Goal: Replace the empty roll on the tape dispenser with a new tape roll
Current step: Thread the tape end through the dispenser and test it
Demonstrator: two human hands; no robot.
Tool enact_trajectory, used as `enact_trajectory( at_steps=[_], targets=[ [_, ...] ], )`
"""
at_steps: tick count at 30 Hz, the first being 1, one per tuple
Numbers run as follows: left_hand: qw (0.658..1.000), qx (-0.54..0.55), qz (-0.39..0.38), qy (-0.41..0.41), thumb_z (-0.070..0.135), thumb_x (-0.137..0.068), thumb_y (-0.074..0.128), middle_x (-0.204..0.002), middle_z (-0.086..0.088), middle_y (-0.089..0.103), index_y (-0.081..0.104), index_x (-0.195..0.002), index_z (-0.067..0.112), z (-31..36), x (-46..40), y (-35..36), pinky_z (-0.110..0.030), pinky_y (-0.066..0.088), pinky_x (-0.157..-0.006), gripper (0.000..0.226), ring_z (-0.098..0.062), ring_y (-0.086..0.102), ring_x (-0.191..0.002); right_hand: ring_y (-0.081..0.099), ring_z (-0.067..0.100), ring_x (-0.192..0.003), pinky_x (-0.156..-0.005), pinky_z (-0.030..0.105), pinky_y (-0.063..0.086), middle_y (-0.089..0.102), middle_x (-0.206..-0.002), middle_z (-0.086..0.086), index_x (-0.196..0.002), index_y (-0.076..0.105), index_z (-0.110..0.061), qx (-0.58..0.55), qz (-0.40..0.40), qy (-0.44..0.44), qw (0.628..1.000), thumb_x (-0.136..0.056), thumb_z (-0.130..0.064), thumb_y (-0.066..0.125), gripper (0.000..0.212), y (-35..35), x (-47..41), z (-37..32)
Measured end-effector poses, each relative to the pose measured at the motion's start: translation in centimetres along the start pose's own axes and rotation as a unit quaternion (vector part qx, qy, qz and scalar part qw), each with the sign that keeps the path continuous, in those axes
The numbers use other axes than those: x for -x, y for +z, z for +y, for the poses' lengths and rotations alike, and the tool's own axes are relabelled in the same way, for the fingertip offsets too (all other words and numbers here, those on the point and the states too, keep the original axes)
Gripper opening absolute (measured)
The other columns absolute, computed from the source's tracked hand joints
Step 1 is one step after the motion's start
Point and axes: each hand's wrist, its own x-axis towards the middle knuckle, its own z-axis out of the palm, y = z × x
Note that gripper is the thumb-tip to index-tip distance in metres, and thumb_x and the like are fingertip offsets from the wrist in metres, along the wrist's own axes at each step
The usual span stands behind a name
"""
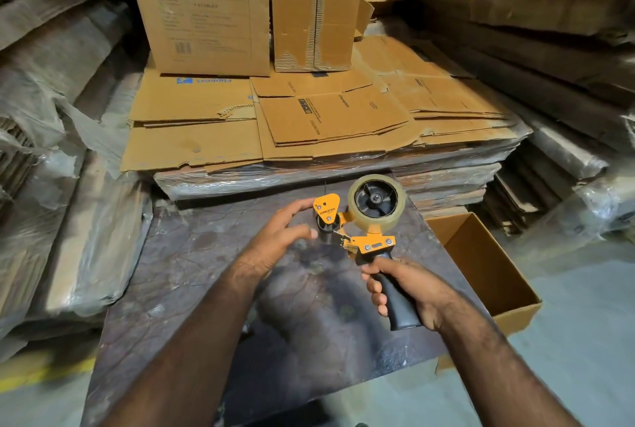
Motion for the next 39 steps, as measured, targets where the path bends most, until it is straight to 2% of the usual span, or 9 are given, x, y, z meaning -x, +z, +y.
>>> enact_trajectory(
  at_steps=[4, 9, 12, 16, 23, 31, 33, 35, 39],
  targets=[
    [0.994, 0.108, 0.031, -0.003, 0.056, -0.060, 0.065, -0.145, 0.014, 0.057, 0.055, -0.139, 0.035, -0.1, -0.2, 0.4, -0.052, 0.026, -0.115, 0.082, -0.010, 0.047, -0.136, 0.063, 0.019, -0.056, -0.055, 0.030, 0.058, 0.063, -0.072, 0.010, -0.080, 0.066, -0.005, -0.115, -0.052, 0.030, 0.992, -0.084, -0.014, 0.065, 0.010, 1.3, 0.2, 0.5],
    [0.981, 0.178, 0.075, -0.015, 0.060, -0.060, 0.061, -0.134, 0.012, 0.066, 0.066, -0.124, 0.033, -0.8, 0.7, -0.1, -0.053, 0.023, -0.116, 0.069, -0.008, 0.049, -0.132, 0.077, 0.031, -0.080, -0.066, 0.041, 0.064, 0.074, -0.098, 0.027, -0.094, 0.076, 0.008, -0.219, -0.055, 0.008, 0.974, -0.084, -0.011, 0.061, 0.026, 2.2, -0.4, 1.7],
    [0.974, 0.205, 0.099, -0.015, 0.059, -0.062, 0.063, -0.136, 0.003, 0.066, 0.072, -0.113, 0.033, -1.4, 1.6, -0.8, -0.056, 0.024, -0.117, 0.058, -0.016, 0.050, -0.134, 0.075, 0.023, -0.067, -0.056, 0.035, 0.062, 0.075, -0.087, 0.017, -0.092, 0.074, 0.003, -0.244, -0.042, -0.004, 0.969, -0.083, -0.008, 0.063, 0.018, 2.8, -0.6, 2.6],
    [0.966, 0.229, 0.113, -0.029, 0.053, -0.078, 0.056, -0.125, 0.006, 0.073, 0.067, -0.123, 0.022, -2.0, 2.9, -2.0, -0.061, 0.019, -0.118, 0.055, -0.019, 0.050, -0.136, 0.049, 0.007, -0.042, -0.041, 0.020, 0.048, 0.053, -0.065, -0.001, -0.086, 0.061, -0.010, -0.285, -0.085, -0.011, 0.955, -0.092, -0.017, 0.061, 0.009, 3.5, -1.1, 3.8],
    [0.962, 0.235, 0.131, -0.047, 0.051, -0.082, 0.050, -0.120, 0.004, 0.075, 0.065, -0.125, 0.015, -2.4, 4.8, -3.5, -0.060, 0.022, -0.114, 0.058, -0.015, 0.053, -0.131, 0.039, 0.005, -0.039, -0.036, 0.018, 0.035, 0.042, -0.059, -0.003, -0.076, 0.061, -0.019, -0.179, 0.008, -0.062, 0.982, -0.082, -0.027, 0.077, 0.019, 5.9, -1.0, 4.7],
    [0.961, 0.234, 0.137, -0.057, 0.051, -0.080, 0.050, -0.116, 0.001, 0.077, 0.070, -0.113, 0.018, -2.7, 5.3, -4.0, -0.059, 0.024, -0.113, 0.050, -0.016, 0.057, -0.129, 0.038, 0.016, -0.039, -0.038, 0.025, 0.037, 0.044, -0.054, 0.005, -0.073, 0.058, -0.006, -0.040, 0.116, -0.113, 0.986, -0.087, -0.005, 0.066, 0.016, 5.7, -1.4, 5.6],
    [0.961, 0.235, 0.138, -0.055, 0.051, -0.080, 0.051, -0.115, 0.001, 0.077, 0.070, -0.110, 0.019, -2.7, 5.1, -3.9, -0.060, 0.025, -0.112, 0.048, -0.017, 0.057, -0.128, 0.046, 0.023, -0.040, -0.041, 0.031, 0.044, 0.052, -0.051, 0.010, -0.074, 0.061, -0.001, 0.102, 0.196, -0.155, 0.963, -0.083, -0.008, 0.069, 0.015, 5.1, -1.4, 5.0],
    [0.960, 0.238, 0.141, -0.050, 0.052, -0.081, 0.051, -0.116, 0.000, 0.077, 0.071, -0.109, 0.020, -2.7, 4.8, -3.8, -0.060, 0.025, -0.112, 0.046, -0.019, 0.057, -0.128, 0.060, 0.029, -0.045, -0.050, 0.037, 0.054, 0.064, -0.054, 0.011, -0.072, 0.062, -0.005, 0.271, 0.291, -0.186, 0.898, -0.079, -0.023, 0.072, 0.022, 4.2, -1.5, 3.8],
    [0.955, 0.241, 0.171, -0.033, 0.052, -0.083, 0.051, -0.117, 0.001, 0.076, 0.073, -0.103, 0.023, -2.3, 3.7, -2.9, -0.058, 0.026, -0.112, 0.042, -0.020, 0.058, -0.126, 0.068, 0.038, -0.091, -0.069, 0.037, 0.055, 0.073, -0.092, 0.015, -0.099, 0.067, -0.017, 0.488, 0.396, -0.195, 0.753, -0.080, -0.047, 0.066, 0.035, 2.5, -1.5, 1.4]
  ],
)
